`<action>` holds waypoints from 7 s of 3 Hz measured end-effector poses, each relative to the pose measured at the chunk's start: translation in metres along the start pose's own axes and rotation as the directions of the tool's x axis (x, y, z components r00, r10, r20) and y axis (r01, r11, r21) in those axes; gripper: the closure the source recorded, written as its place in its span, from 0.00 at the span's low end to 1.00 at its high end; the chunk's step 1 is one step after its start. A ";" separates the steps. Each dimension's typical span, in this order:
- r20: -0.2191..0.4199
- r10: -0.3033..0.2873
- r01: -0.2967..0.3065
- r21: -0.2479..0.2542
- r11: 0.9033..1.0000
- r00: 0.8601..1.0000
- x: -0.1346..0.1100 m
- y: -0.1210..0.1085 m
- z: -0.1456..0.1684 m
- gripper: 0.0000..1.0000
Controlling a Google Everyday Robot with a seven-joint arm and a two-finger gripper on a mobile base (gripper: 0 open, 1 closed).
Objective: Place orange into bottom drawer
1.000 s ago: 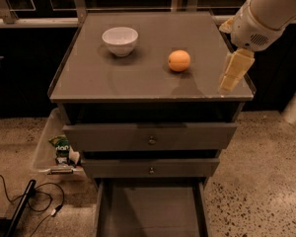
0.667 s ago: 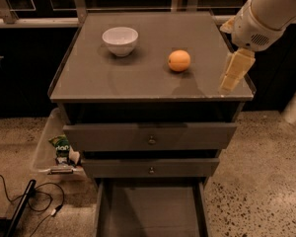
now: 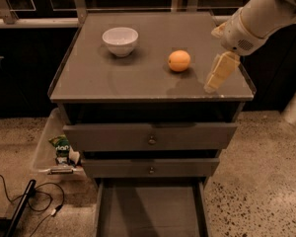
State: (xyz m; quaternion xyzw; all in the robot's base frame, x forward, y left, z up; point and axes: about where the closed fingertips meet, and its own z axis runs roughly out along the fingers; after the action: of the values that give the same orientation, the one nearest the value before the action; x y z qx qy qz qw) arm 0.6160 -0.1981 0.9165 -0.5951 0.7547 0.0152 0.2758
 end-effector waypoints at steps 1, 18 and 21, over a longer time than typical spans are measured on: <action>0.090 0.044 -0.045 0.003 0.999 0.995 -0.003 -0.028 0.027 0.00; 0.424 0.127 -0.070 -0.149 0.986 0.897 0.028 0.122 0.019 1.00; 0.354 0.261 -0.170 -0.266 0.949 0.898 0.068 0.160 0.083 1.00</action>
Offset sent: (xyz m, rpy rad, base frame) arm 0.0850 0.0060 -0.0314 0.3953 0.0478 -0.0275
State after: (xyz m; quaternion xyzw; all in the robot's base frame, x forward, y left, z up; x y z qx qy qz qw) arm 0.4949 -0.1832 0.7676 -0.5203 0.7405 0.2488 0.3449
